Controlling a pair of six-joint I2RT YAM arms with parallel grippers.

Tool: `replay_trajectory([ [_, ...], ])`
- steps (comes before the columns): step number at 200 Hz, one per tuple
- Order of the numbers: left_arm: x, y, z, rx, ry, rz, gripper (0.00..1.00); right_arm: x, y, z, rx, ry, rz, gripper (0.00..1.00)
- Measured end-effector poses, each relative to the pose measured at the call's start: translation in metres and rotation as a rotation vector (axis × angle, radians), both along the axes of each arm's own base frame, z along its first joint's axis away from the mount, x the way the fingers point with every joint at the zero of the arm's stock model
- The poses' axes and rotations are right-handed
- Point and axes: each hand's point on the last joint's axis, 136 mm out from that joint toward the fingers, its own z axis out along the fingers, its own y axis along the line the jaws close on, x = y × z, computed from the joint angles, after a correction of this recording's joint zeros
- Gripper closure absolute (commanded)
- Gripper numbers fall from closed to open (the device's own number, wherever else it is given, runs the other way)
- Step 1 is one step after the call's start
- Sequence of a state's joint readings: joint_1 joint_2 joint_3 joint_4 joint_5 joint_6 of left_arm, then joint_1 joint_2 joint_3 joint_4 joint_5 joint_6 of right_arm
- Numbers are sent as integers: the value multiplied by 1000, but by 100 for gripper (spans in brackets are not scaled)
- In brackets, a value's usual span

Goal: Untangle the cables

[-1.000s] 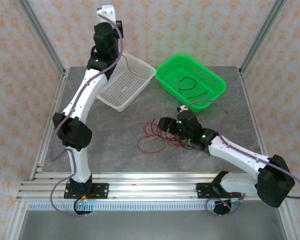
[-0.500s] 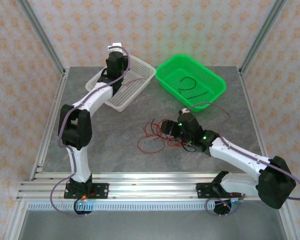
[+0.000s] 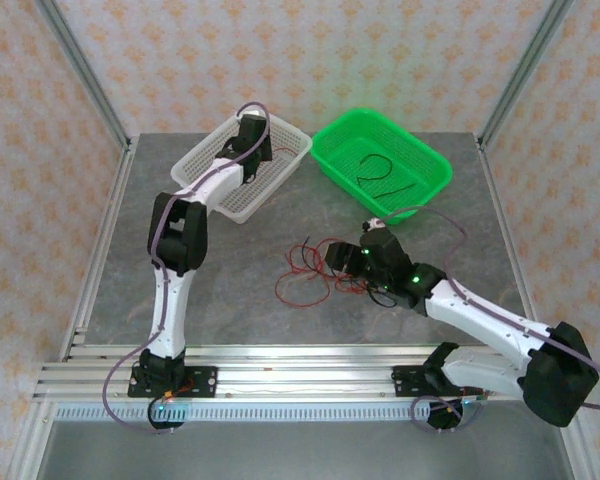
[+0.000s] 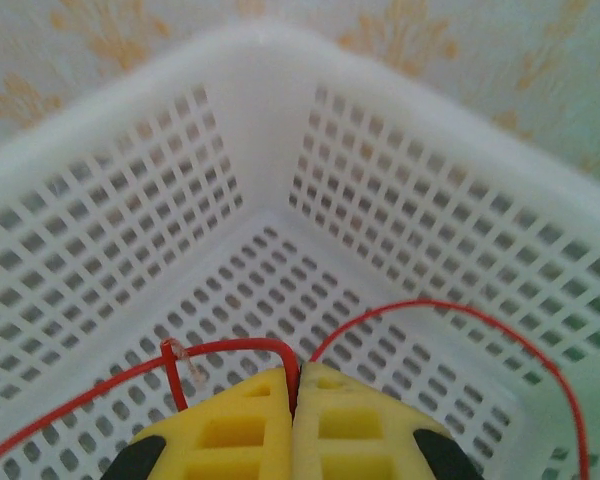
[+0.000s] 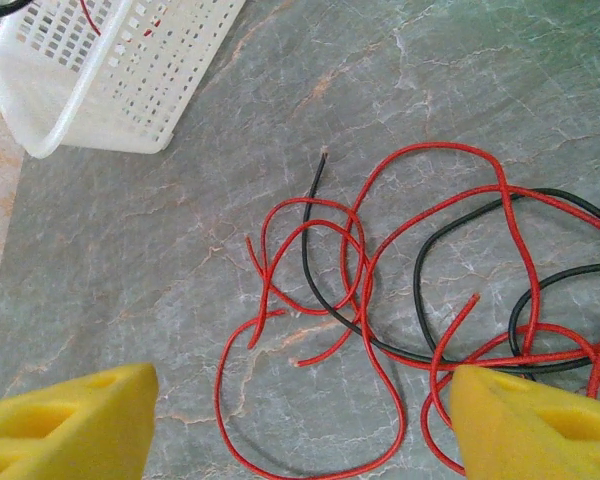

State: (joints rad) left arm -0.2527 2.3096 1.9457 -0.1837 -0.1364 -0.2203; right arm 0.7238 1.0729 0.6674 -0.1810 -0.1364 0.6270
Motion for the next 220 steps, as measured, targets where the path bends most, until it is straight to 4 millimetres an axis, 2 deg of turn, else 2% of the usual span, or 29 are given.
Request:
replay_trajectory([
  [25,-6,1,-16,-2,63,11,100,-2,-2,-1,-6,4,-2,24],
  [42,-10,5,-20,-6,97,25,83,-2,-3,-2,-10,7,-4,24],
  [62,-7,9,-16,-11,106,40,67,-3,-5,-4,-18,14,-5,24],
  [91,-9,13,-14,-12,124,52,50,-6,-7,-6,-29,26,-6,24],
  [127,-16,14,-21,-1,168,41,27,-10,-14,-12,-61,51,-17,24],
  [145,-19,12,-23,-4,188,31,19,-12,-19,-14,-86,67,-28,24],
  [161,-21,11,-18,-2,203,24,16,-12,-22,-13,-104,74,-37,24],
  [192,-21,8,6,-18,196,9,17,-11,-25,-13,-131,84,-52,24],
  [220,-33,7,24,-20,203,0,18,-13,-28,-21,-166,118,-53,24],
])
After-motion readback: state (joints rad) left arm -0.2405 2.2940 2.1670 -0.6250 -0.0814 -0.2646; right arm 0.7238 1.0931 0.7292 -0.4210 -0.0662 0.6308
